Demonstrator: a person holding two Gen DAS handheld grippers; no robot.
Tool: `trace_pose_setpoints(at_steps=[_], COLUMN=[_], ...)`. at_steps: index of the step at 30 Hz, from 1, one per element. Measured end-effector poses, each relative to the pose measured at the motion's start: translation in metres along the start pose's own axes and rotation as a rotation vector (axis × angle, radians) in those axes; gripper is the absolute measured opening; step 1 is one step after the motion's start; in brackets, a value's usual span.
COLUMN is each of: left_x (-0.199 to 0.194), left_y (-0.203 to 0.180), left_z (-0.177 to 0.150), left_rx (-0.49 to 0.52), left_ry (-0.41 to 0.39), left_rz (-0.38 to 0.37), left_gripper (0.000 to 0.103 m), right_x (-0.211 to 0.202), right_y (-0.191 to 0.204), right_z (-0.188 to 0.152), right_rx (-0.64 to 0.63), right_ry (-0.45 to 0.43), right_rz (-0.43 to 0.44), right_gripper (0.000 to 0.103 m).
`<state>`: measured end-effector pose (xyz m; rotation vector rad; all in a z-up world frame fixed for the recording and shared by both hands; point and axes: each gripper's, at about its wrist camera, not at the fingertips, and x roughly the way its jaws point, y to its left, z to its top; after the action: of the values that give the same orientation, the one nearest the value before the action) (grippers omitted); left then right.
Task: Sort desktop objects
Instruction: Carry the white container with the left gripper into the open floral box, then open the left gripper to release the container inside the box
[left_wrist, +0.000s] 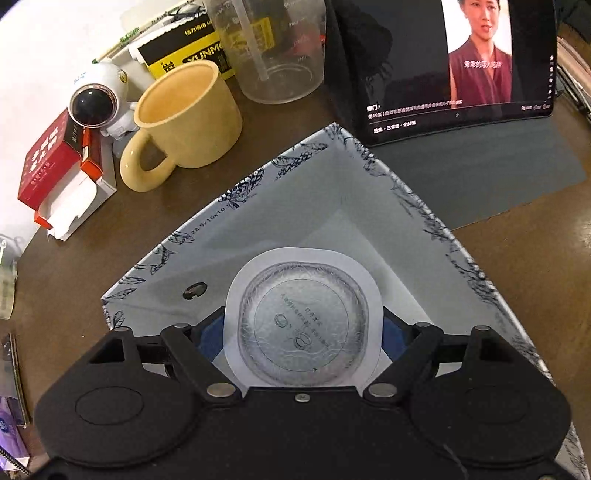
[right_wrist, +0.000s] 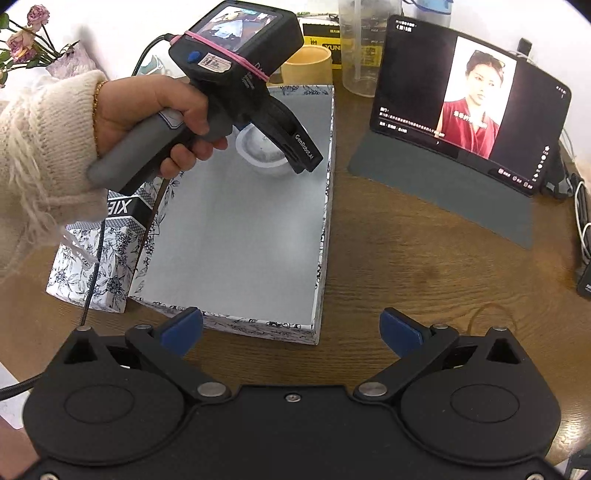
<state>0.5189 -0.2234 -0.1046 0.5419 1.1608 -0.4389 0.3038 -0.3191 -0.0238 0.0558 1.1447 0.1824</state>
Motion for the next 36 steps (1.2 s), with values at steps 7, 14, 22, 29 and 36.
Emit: trace_pose_setpoints(at_steps=[7, 14, 22, 29, 36], left_x=[0.014, 0.02, 0.03, 0.031, 0.029], left_y=[-0.001, -0.003, -0.002, 0.0, 0.003], left_z=[0.002, 0.002, 0.003, 0.001, 0.002], left_rx=[0.003, 0.007, -0.001, -0.011, -0.002], left_ry=[0.025, 0.026, 0.035, 0.034, 0.029], left_rz=[-0.001, 0.007, 0.028, 0.02, 0.002], left_gripper=[0.081, 0.081, 0.081, 0.081, 0.091], right_x=[0.009, 0.014, 0.017, 0.022, 0.025], right_y=[-0.001, -0.005, -0.005, -0.008, -0.009], right_z=[-0.001, -0.002, -0.002, -0.002, -0.002], right_rx=[0.016, 0.031, 0.04, 0.052, 0.051], right_ry=[0.018, 0.028, 0.033, 0.044, 0.045], right_rz=[0.017, 0.024, 0.028, 0.042, 0.045], right_gripper=[0.103, 0.103, 0.103, 0.103, 0.103])
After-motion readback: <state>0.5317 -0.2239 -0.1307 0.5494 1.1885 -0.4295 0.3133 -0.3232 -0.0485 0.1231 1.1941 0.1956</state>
